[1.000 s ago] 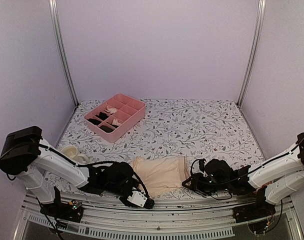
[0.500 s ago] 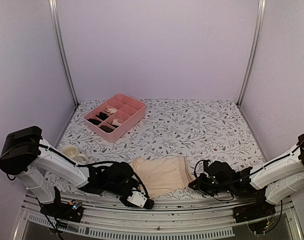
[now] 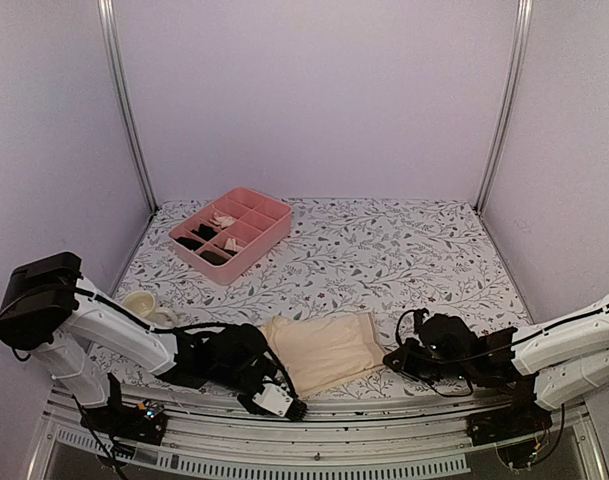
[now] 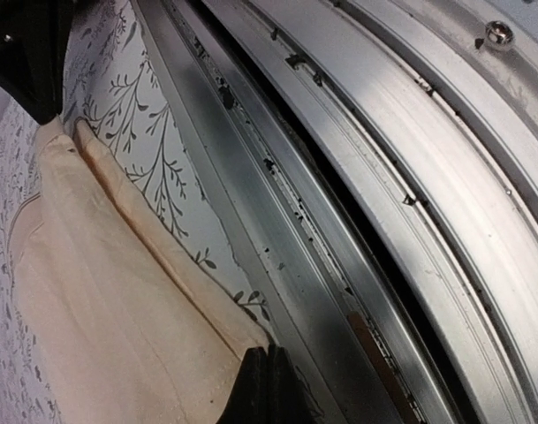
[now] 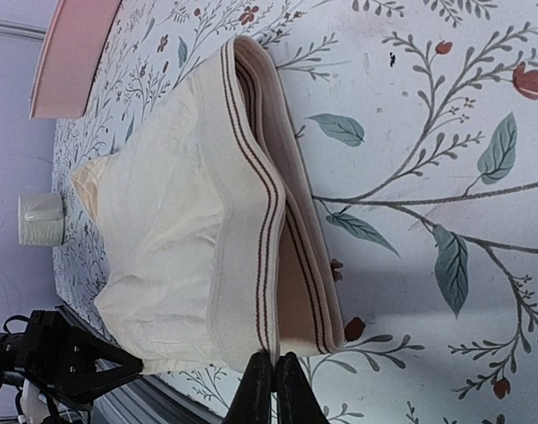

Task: Roll the underwear
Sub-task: Adjust the underwear at the center of the board.

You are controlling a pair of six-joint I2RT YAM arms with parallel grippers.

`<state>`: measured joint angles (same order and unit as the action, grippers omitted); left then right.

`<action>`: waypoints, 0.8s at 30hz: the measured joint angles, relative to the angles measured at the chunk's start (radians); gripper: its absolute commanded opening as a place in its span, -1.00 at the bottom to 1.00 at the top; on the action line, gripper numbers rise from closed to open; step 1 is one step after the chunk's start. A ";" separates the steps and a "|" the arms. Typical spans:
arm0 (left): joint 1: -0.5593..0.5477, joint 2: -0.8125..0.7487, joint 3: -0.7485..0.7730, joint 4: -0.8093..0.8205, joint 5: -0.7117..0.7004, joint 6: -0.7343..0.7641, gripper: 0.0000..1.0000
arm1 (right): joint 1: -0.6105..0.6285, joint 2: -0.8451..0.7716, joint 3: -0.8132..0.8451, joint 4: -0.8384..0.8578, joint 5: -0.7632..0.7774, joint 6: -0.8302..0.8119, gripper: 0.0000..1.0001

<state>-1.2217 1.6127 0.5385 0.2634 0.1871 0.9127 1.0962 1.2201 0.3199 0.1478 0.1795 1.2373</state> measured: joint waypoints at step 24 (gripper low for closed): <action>0.052 -0.198 -0.002 -0.145 0.141 0.032 0.86 | 0.005 -0.043 0.204 -0.325 0.102 -0.114 0.43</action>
<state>-1.1698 1.4151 0.5362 0.1181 0.3279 0.9447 1.1007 1.1774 0.5243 -0.1776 0.2813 1.1233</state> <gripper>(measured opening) 0.816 0.609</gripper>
